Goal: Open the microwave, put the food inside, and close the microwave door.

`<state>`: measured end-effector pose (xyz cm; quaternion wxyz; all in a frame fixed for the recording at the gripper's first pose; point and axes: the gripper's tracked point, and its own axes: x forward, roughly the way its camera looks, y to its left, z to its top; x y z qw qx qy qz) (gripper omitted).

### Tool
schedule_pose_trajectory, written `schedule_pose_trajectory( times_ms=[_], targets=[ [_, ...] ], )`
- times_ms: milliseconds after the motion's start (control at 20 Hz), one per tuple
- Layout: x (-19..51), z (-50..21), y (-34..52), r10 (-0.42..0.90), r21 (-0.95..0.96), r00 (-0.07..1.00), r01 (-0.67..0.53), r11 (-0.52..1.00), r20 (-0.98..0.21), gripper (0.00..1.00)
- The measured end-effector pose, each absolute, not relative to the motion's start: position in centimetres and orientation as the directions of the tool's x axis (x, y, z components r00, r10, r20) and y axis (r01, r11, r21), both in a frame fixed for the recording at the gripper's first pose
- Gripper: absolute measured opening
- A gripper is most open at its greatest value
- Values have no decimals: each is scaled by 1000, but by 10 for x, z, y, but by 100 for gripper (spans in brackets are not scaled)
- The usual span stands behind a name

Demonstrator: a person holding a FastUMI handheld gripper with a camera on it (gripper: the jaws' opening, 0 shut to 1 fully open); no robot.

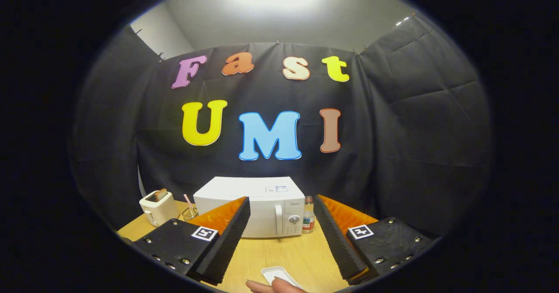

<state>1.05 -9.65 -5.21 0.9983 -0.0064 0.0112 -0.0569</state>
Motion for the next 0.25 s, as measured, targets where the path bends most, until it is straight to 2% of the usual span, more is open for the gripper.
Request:
schedule_pose_trajectory(
  times_ms=[250],
  targets=[
    [8, -45, -90, -100, -15, 995, 100, 995, -12, 93]
  ],
)
